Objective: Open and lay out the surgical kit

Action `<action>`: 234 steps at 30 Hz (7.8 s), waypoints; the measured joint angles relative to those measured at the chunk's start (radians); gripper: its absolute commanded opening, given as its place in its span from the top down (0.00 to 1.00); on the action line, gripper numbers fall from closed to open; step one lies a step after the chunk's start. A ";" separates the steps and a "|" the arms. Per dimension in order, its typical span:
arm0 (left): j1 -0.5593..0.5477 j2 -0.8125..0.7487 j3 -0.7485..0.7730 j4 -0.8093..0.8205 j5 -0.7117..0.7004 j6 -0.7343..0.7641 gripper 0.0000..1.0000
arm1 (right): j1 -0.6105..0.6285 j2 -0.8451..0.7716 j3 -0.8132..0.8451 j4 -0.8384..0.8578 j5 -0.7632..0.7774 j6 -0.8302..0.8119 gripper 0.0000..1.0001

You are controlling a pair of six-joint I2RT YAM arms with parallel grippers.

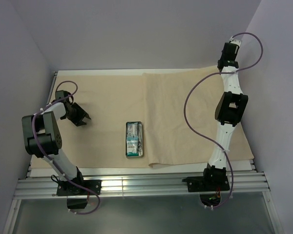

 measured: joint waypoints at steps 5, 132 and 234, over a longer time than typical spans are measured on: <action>-0.004 0.065 0.087 -0.027 -0.027 0.008 0.51 | 0.000 0.015 0.000 0.030 0.018 -0.014 0.82; 0.262 0.275 0.450 -0.368 -0.340 0.158 0.48 | 0.151 -0.367 -0.802 -0.412 -0.330 0.319 0.55; 0.078 -0.023 0.093 -0.203 -0.105 0.152 0.52 | 0.476 -0.649 -1.129 -0.335 -0.338 0.426 0.53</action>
